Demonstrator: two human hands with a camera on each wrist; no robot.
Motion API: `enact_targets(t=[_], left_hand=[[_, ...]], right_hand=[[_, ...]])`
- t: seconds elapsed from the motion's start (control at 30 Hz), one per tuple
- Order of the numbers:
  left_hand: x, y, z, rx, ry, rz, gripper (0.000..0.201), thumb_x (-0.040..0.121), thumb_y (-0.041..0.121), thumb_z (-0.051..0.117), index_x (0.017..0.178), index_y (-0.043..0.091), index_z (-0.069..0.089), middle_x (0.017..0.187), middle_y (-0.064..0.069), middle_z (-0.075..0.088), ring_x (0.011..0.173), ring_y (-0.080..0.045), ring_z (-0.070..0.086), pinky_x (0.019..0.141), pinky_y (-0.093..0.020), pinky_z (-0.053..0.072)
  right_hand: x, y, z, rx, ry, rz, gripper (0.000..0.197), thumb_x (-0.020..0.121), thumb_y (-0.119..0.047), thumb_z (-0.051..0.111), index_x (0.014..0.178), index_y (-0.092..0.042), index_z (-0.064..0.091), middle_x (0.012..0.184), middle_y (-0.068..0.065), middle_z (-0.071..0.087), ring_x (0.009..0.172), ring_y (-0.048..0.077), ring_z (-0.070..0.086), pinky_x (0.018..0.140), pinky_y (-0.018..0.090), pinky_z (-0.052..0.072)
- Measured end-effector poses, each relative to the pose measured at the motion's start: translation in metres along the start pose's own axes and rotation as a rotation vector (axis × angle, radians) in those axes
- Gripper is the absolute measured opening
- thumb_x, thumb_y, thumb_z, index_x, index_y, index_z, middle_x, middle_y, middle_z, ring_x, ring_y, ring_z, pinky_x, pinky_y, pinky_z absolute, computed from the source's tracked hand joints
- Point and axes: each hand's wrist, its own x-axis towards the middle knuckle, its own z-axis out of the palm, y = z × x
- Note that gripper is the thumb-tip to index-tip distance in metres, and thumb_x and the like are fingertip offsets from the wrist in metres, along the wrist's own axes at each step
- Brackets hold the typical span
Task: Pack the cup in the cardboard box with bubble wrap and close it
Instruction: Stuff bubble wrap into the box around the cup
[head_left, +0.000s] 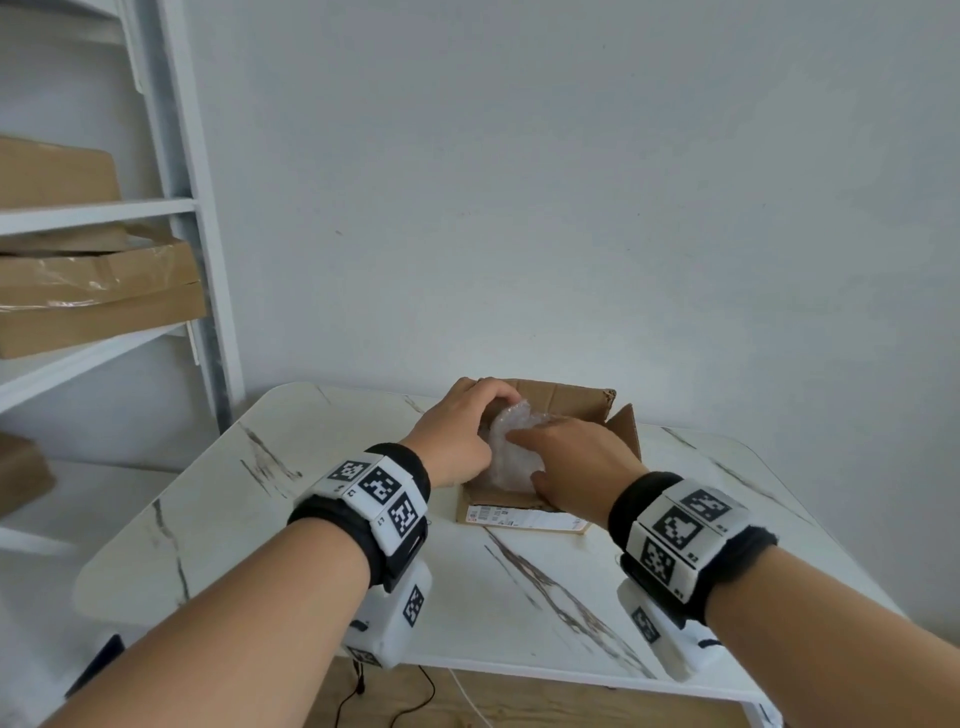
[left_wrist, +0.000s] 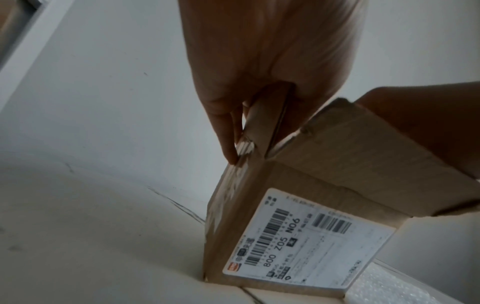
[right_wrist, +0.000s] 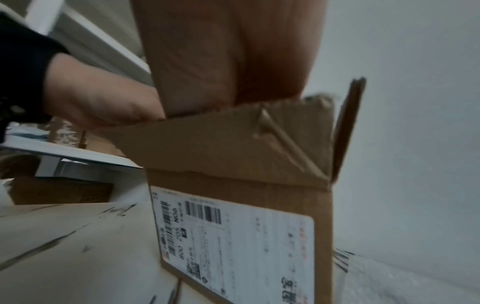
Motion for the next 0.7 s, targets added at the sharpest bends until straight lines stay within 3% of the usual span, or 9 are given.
enact_targets(t=[0.1, 0.17, 0.3, 0.47, 0.6, 0.7], left_hand=[[-0.001, 0.0, 0.0, 0.006, -0.005, -0.001, 0.074, 0.074, -0.016, 0.044, 0.13, 0.033, 0.046, 0.135, 0.005, 0.039, 0.123, -0.016, 0.044, 0.092, -0.027, 0.047], [-0.002, 0.0, -0.001, 0.004, -0.014, -0.002, 0.075, 0.074, -0.016, 0.045, 0.131, 0.033, 0.045, 0.136, 0.004, 0.038, 0.117, -0.014, 0.044, 0.084, -0.026, 0.047], [-0.002, 0.0, -0.005, 0.001, -0.031, 0.005, 0.076, 0.074, -0.016, 0.046, 0.13, 0.035, 0.046, 0.135, 0.005, 0.04, 0.108, -0.008, 0.041, 0.076, -0.02, 0.042], [-0.001, 0.0, -0.006, -0.009, -0.04, 0.005, 0.075, 0.074, -0.015, 0.046, 0.13, 0.035, 0.048, 0.132, 0.005, 0.042, 0.105, -0.01, 0.043, 0.063, -0.013, 0.039], [-0.001, 0.001, -0.005, 0.014, -0.033, 0.002, 0.074, 0.075, -0.015, 0.046, 0.13, 0.035, 0.047, 0.132, 0.004, 0.042, 0.099, -0.012, 0.046, 0.059, -0.013, 0.037], [-0.002, 0.004, -0.004, 0.051, -0.025, 0.005, 0.074, 0.076, -0.014, 0.047, 0.132, 0.034, 0.045, 0.135, 0.003, 0.041, 0.099, -0.014, 0.048, 0.069, -0.018, 0.041]], right_hand=[[0.004, -0.001, 0.003, -0.042, -0.125, -0.02, 0.059, 0.093, -0.015, 0.053, 0.145, -0.032, 0.032, 0.139, 0.006, 0.052, 0.126, 0.026, 0.05, 0.098, 0.036, 0.046], [0.005, -0.002, 0.004, -0.037, -0.21, -0.011, 0.066, 0.093, -0.011, 0.05, 0.149, -0.033, 0.023, 0.145, 0.008, 0.045, 0.134, 0.029, 0.041, 0.104, 0.04, 0.042], [0.012, -0.002, 0.009, 0.019, -0.277, 0.022, 0.071, 0.091, -0.007, 0.049, 0.15, -0.033, 0.019, 0.151, 0.008, 0.036, 0.139, 0.032, 0.033, 0.109, 0.042, 0.038], [0.021, -0.003, 0.009, -0.023, -0.234, 0.067, 0.057, 0.092, -0.016, 0.051, 0.145, -0.023, 0.031, 0.141, 0.005, 0.049, 0.126, 0.027, 0.05, 0.101, 0.037, 0.045], [0.02, -0.005, 0.006, -0.105, -0.149, 0.101, 0.041, 0.091, -0.018, 0.047, 0.133, -0.021, 0.047, 0.123, 0.004, 0.062, 0.122, 0.029, 0.048, 0.092, 0.034, 0.046], [0.015, -0.005, 0.001, -0.149, -0.094, 0.142, 0.028, 0.091, -0.015, 0.046, 0.115, -0.015, 0.06, 0.111, 0.006, 0.067, 0.12, 0.026, 0.049, 0.084, 0.032, 0.046]])
